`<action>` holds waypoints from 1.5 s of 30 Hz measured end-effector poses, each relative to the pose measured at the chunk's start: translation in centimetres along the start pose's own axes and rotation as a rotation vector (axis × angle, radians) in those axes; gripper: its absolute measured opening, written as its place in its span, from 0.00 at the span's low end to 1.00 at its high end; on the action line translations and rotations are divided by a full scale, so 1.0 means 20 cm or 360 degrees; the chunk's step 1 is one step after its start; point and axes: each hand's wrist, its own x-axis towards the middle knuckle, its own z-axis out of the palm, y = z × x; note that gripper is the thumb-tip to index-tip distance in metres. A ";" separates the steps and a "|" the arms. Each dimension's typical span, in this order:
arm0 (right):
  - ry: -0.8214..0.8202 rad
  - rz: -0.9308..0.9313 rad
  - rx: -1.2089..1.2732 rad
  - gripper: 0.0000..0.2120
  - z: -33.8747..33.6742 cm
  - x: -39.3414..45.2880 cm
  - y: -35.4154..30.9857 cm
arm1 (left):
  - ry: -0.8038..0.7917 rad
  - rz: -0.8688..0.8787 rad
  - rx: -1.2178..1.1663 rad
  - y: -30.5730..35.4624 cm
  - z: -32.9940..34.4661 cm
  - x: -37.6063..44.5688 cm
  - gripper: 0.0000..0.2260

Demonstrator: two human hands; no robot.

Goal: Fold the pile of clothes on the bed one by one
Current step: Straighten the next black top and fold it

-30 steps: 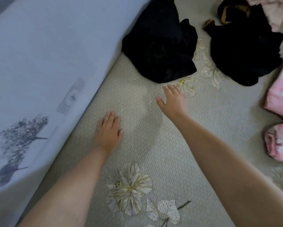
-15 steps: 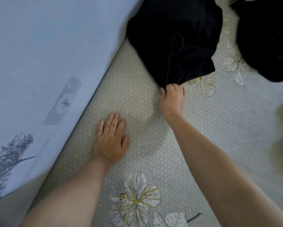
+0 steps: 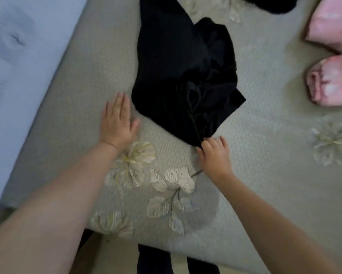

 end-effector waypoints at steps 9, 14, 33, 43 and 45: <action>-0.0618 -0.0247 -0.0491 0.17 -0.32 -1.18 0.73 | -0.0290 0.0722 0.0255 1.03 0.32 -0.77 0.29; -0.1052 -0.0041 -0.0454 0.14 -0.42 -1.41 0.92 | -0.0248 0.0362 0.0191 1.24 0.35 -0.96 0.13; -0.0723 0.0059 0.0048 0.17 -0.28 -1.38 0.87 | -0.0308 -0.1123 -0.0374 1.01 0.22 -1.46 0.19; -0.0548 0.0006 0.0186 0.17 -0.09 -1.12 0.62 | -0.0187 -0.0702 -0.0489 1.25 0.34 -1.24 0.13; -0.0478 0.0091 0.0425 0.15 -0.15 -1.09 0.65 | 0.0042 -0.0753 -0.0643 1.21 0.28 -1.22 0.08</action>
